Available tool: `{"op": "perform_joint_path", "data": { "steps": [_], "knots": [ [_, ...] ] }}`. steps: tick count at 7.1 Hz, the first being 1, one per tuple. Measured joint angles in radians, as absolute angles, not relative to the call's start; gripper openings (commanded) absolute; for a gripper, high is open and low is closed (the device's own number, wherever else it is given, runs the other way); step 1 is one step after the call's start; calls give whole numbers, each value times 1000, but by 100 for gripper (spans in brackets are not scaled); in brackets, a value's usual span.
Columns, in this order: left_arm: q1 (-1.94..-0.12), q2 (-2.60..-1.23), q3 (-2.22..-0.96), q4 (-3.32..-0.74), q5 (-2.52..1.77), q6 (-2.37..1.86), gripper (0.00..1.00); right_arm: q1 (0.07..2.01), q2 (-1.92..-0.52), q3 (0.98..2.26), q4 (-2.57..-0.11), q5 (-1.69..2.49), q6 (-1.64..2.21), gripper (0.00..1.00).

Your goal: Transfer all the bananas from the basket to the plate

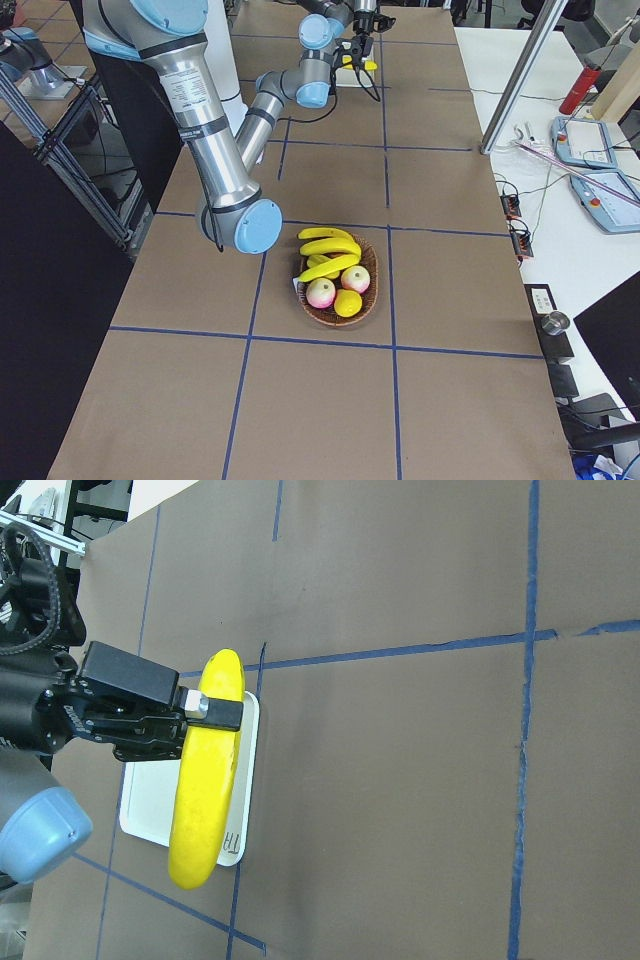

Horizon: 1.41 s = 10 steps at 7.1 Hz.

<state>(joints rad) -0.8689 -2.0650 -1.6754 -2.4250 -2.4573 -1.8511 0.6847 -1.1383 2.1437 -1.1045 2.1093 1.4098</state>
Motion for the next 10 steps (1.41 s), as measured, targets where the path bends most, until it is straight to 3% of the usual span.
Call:
{"op": "perform_joint_path", "data": {
  "steps": [5,10],
  "knots": [
    [-909,-1999,-1670,-2410,-2469,-1729,0,721,-1197,2156,-1104,2103,1405,100],
    [-1064,-1721,-1667,-2366,-2396,-1300,0,868,-1479,2137,-1118,2079,1187,100]
  ]
}}
